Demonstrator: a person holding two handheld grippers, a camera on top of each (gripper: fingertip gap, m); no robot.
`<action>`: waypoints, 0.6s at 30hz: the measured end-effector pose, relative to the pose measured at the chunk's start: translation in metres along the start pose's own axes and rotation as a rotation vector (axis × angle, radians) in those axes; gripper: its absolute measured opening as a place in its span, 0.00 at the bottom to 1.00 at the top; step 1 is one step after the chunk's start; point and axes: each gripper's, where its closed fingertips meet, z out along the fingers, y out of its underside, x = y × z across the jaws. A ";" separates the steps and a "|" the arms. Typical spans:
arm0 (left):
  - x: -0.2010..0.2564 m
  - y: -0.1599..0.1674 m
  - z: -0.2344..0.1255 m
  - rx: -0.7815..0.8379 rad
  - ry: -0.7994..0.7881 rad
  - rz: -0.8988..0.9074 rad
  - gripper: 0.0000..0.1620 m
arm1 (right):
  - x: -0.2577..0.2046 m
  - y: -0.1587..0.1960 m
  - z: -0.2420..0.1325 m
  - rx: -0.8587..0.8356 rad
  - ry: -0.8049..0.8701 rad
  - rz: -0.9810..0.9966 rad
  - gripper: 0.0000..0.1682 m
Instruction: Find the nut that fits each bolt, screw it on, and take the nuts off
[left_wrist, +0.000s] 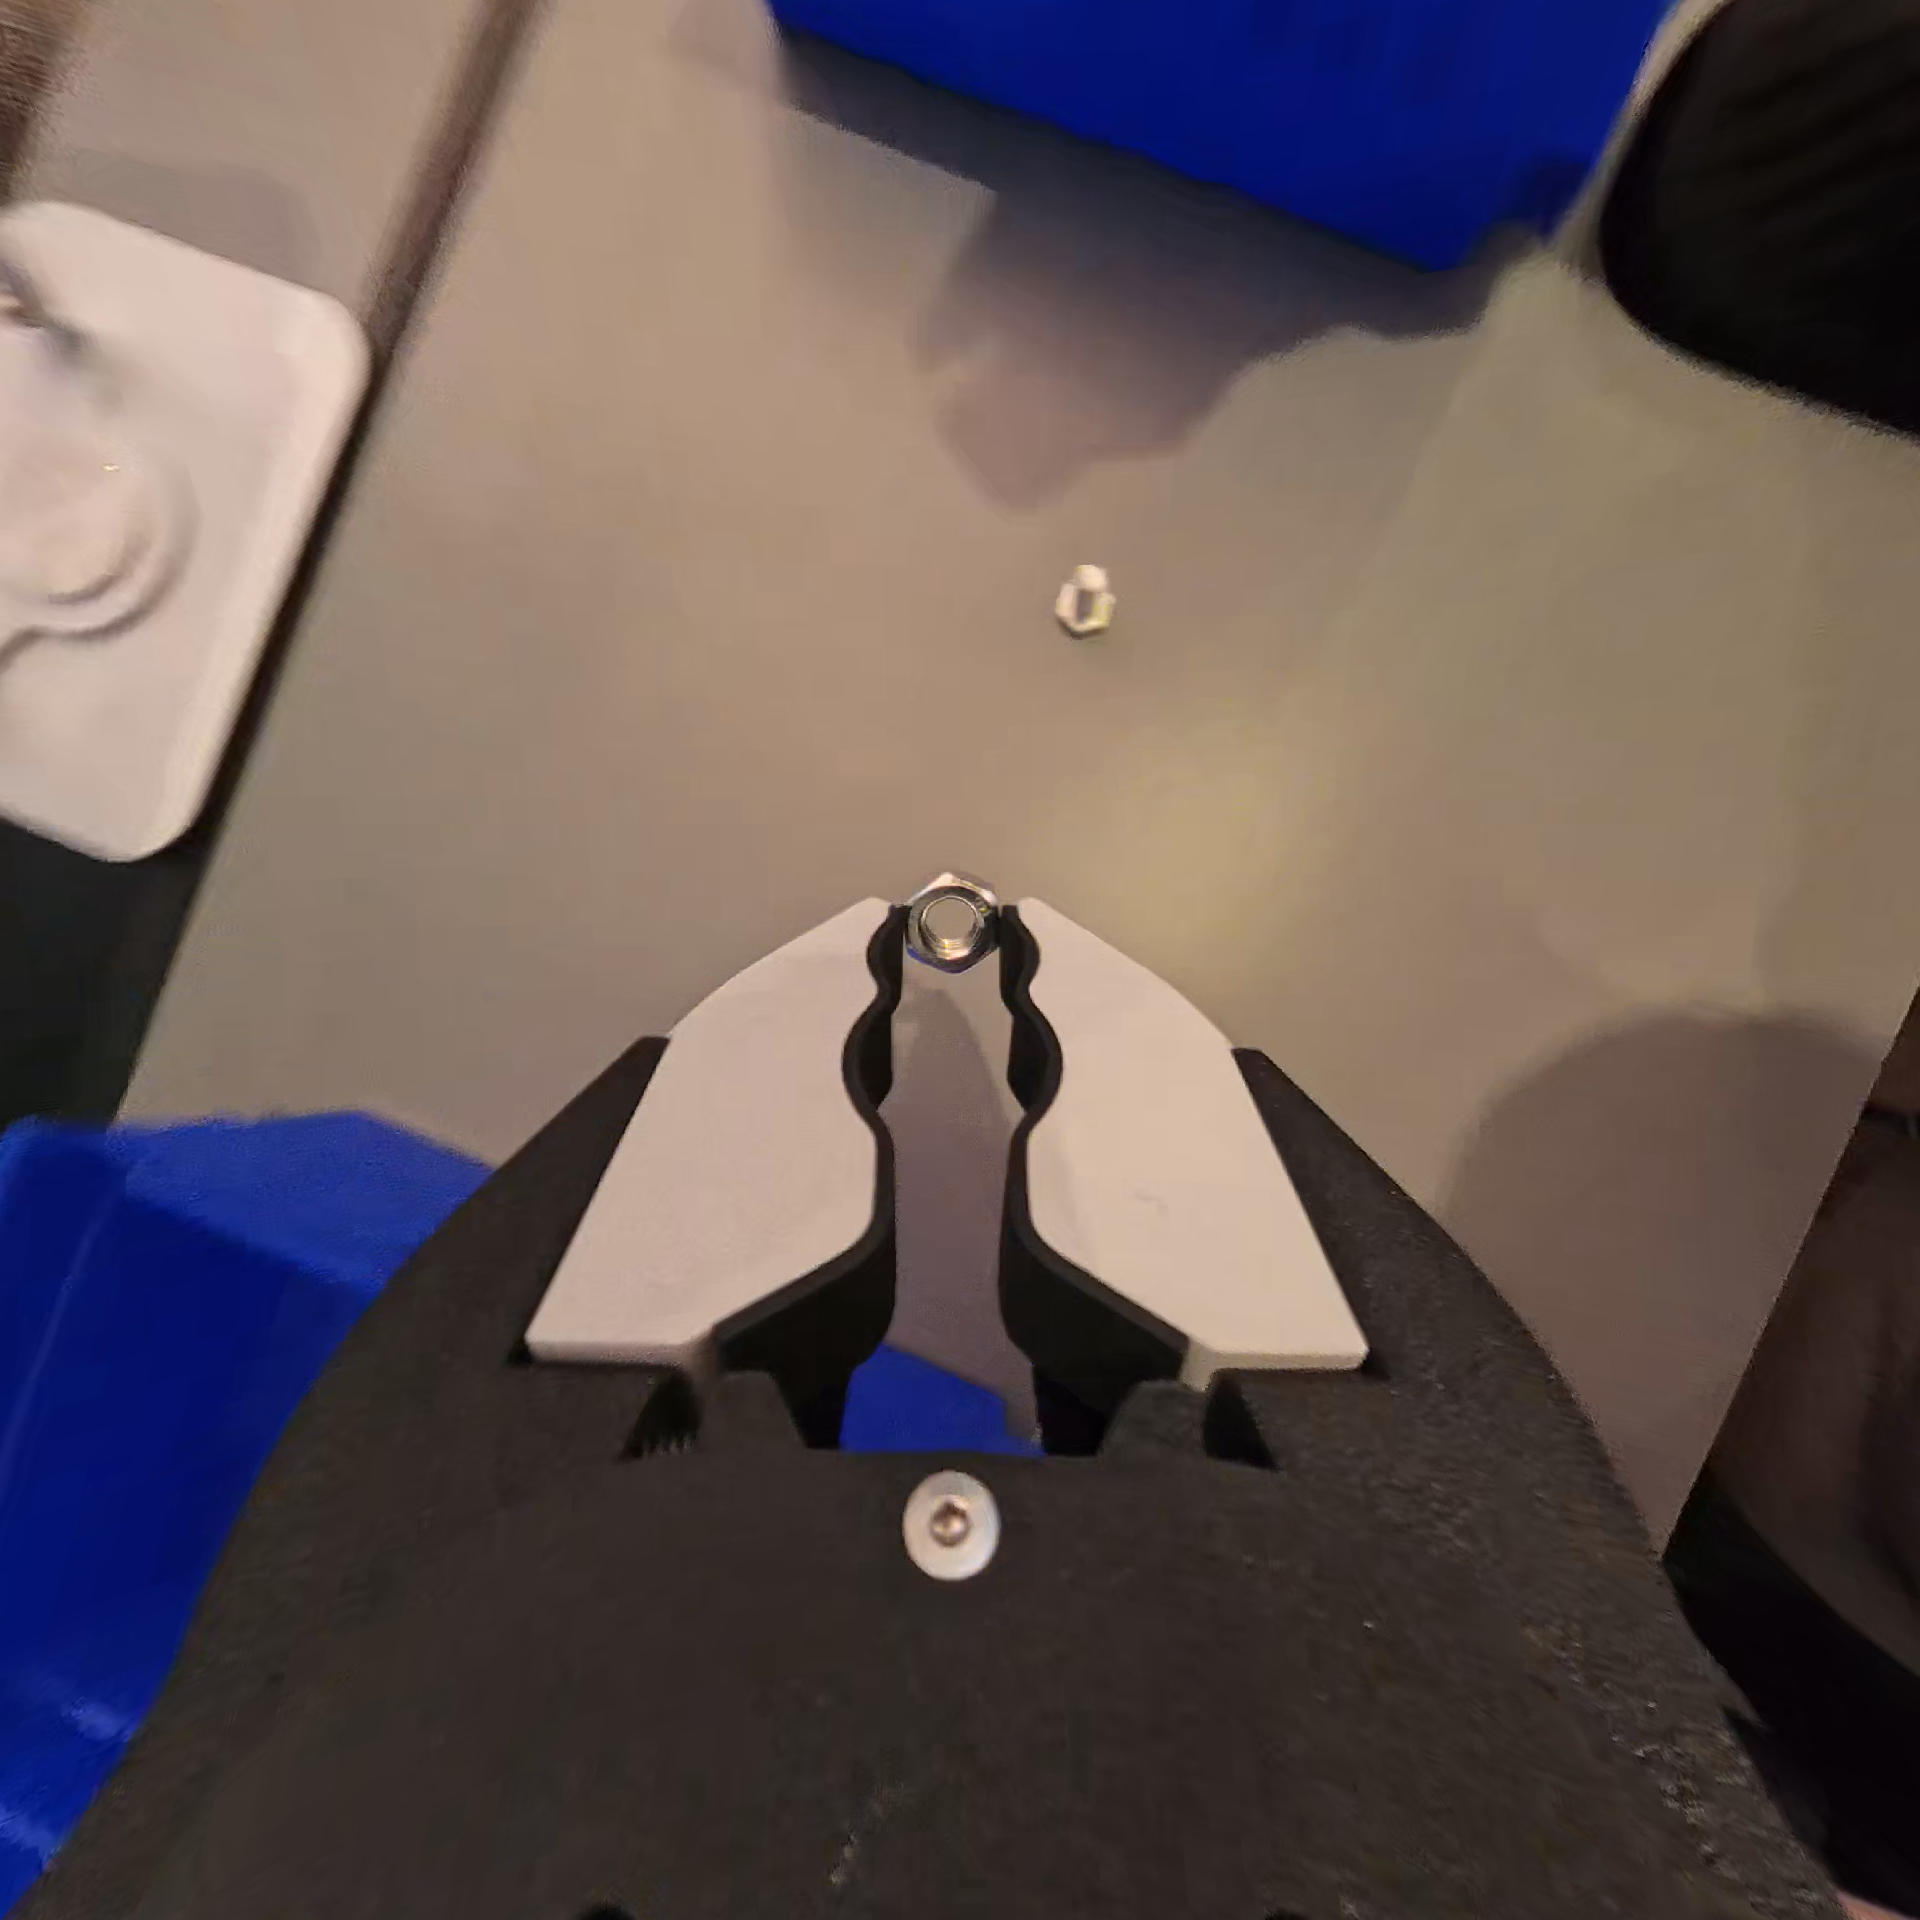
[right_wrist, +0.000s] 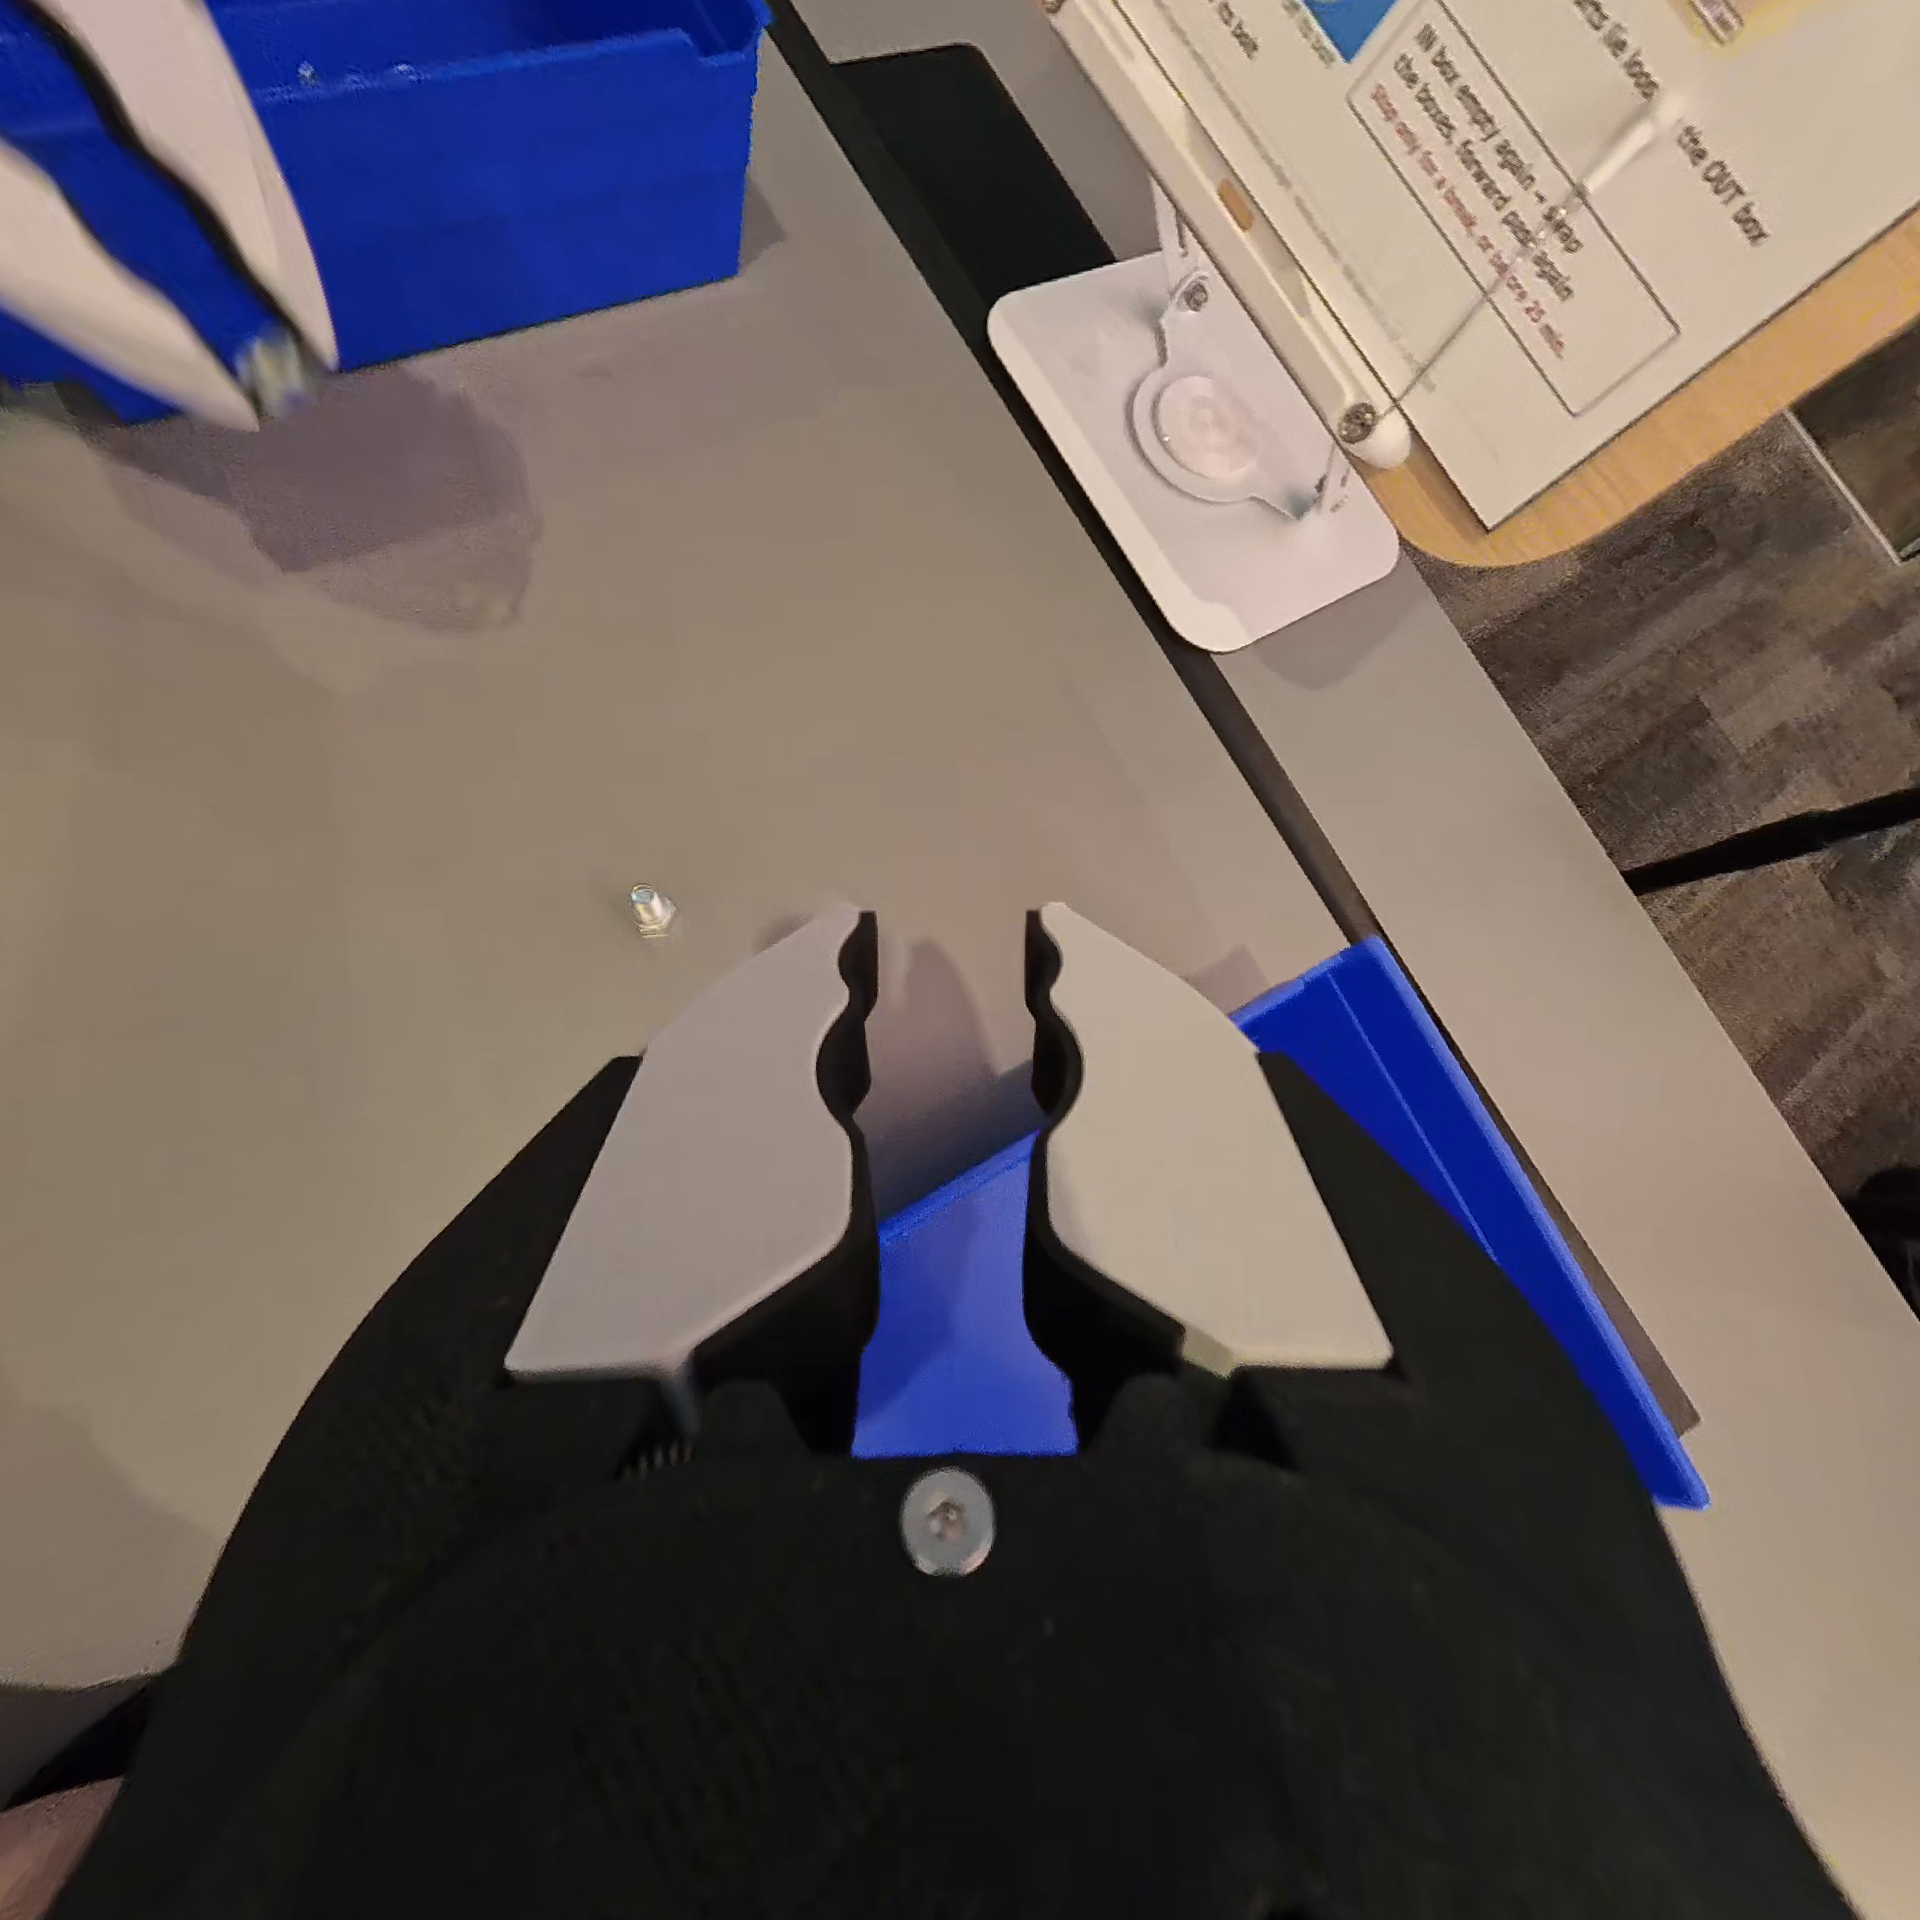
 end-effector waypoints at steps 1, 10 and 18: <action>0.011 0.000 0.018 -0.044 0.029 0.032 0.11 | 0.002 0.002 -0.002 0.000 0.004 0.006 0.17; 0.047 0.025 0.109 -0.281 0.151 0.111 0.11 | 0.012 0.015 -0.004 -0.029 0.013 0.029 0.17; 0.045 0.040 0.129 -0.361 0.133 0.150 0.11 | 0.020 0.023 -0.007 -0.039 0.016 0.058 0.17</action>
